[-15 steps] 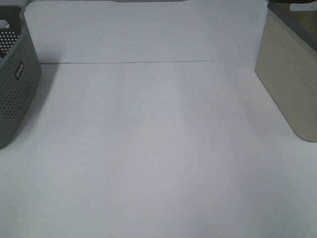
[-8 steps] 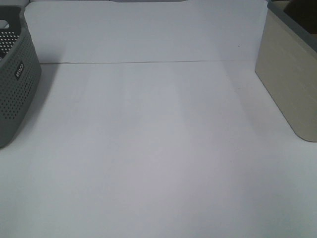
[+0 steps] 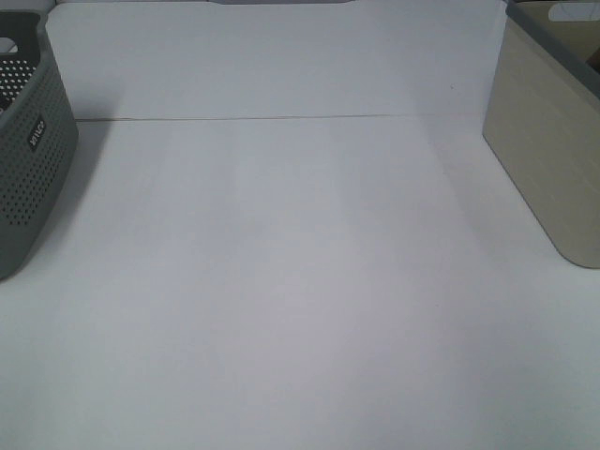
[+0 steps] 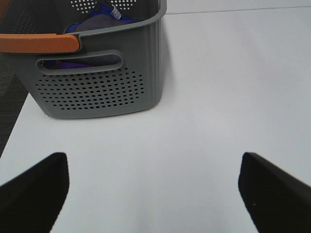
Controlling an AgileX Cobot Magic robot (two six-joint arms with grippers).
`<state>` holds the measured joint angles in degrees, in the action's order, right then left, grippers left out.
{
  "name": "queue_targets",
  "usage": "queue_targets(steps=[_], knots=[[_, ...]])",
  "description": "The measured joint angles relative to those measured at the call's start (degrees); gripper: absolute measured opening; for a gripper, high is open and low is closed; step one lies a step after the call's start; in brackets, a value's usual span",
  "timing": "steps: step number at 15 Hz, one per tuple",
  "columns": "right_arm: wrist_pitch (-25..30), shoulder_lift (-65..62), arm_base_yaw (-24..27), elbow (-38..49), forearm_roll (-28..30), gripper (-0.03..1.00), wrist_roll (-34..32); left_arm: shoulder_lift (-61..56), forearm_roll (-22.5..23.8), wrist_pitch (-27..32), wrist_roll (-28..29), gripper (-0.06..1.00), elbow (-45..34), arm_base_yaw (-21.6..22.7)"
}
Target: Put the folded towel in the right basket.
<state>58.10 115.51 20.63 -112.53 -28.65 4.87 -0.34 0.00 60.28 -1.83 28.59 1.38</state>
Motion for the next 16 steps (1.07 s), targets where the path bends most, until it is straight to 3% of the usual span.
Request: queue_targets(steps=[3,4,5,11,13,16], knots=[[1.4,0.0,0.0,0.0,1.2,0.68,0.0,0.0,0.0,0.0,0.0,0.88,0.0,0.0],[2.1,0.0,0.0,0.0,1.9,0.79,0.0,0.0,0.0,0.0,0.0,0.88,0.0,0.0],[2.9,0.0,0.0,0.0,2.5,0.84,0.0,0.0,0.0,0.0,0.0,0.88,0.0,0.0],[8.7,-2.6,-1.4,0.0,-1.5,0.87,2.4,0.0,0.0,0.0,0.0,0.88,0.0,0.0],[10.3,-3.6,-5.7,0.0,0.6,0.87,4.0,0.0,0.0,0.0,0.0,0.88,0.0,0.0],[11.4,-3.6,-15.1,0.0,9.7,0.87,4.1,0.0,0.0,0.0,0.0,0.88,0.0,0.0]])
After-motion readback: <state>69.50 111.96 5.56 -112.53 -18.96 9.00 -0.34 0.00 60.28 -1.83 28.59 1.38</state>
